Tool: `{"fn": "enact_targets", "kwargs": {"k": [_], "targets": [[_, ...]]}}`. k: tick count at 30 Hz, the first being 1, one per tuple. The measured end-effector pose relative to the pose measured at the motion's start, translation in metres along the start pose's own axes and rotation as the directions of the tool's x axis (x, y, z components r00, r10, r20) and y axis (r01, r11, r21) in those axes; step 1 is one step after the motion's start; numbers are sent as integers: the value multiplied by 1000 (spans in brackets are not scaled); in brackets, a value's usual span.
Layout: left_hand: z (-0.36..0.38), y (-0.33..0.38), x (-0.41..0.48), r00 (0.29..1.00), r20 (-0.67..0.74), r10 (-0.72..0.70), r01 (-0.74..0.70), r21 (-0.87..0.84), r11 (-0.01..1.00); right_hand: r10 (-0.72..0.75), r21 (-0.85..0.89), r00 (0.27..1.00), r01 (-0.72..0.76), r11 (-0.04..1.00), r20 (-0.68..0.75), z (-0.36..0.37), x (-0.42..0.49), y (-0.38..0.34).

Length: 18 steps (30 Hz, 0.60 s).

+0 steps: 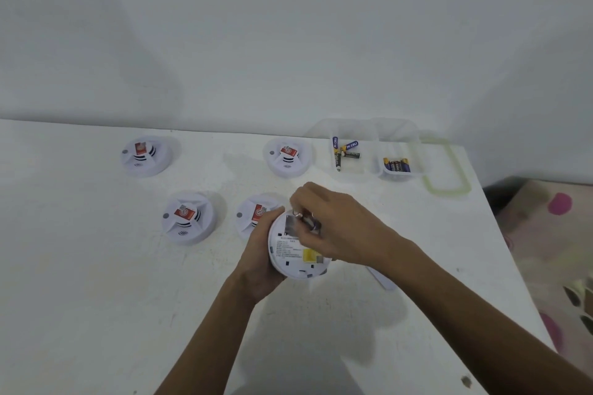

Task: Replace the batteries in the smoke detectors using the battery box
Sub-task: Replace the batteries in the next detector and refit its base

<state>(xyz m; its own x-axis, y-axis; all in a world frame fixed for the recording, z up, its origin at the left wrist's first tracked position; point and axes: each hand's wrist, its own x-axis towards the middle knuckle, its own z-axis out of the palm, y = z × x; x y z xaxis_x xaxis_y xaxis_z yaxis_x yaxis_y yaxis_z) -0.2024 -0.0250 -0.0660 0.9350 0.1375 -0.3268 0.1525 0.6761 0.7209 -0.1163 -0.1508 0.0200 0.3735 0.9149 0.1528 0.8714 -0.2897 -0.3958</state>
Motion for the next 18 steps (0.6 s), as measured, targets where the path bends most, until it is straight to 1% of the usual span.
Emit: {"fn": "enact_targets", "kwargs": {"k": [2, 3, 4, 6, 7, 10, 14, 16, 18], "targets": [[3, 3, 3, 997, 46, -56, 58, -41, 997, 105, 199, 994, -94, 975, -43, -13, -1, 0], [3, 3, 6, 990, 82, -113, 118, -55, 992, 161, 294, 986, -141, 945, -45, -20, -1, 3], [3, 4, 8, 979, 105, -173, 181, -71, 981, 226, 366, 974, -200, 909, -29, -28, 0, 7], [3, 5, 10, 959, 120, -256, 270, -124, 955, 369, 439, 929, -344, 830, 31, -42, 2, 23], [1, 5, 12, 953, 121, -279, 295, -145, 944, 440, 447, 896, -419, 790, 62, -48, 3, 36], [3, 8, 14, 955, 137, -262, 281, -144, 949, 616, 418, 777, -607, 675, 134, -61, 5, 82], [8, 11, 14, 952, 194, -239, 268, -142, 953, 754, 519, 637, -704, 485, 159, -66, 7, 145], [8, 12, 12, 951, 186, -246, 274, -146, 951, 810, 505, 570, -744, 437, 138, -66, 9, 170], [6, 10, 12, 956, 172, -238, 265, -152, 952, 844, 461, 526, -778, 427, 107, -64, 11, 187]]}}
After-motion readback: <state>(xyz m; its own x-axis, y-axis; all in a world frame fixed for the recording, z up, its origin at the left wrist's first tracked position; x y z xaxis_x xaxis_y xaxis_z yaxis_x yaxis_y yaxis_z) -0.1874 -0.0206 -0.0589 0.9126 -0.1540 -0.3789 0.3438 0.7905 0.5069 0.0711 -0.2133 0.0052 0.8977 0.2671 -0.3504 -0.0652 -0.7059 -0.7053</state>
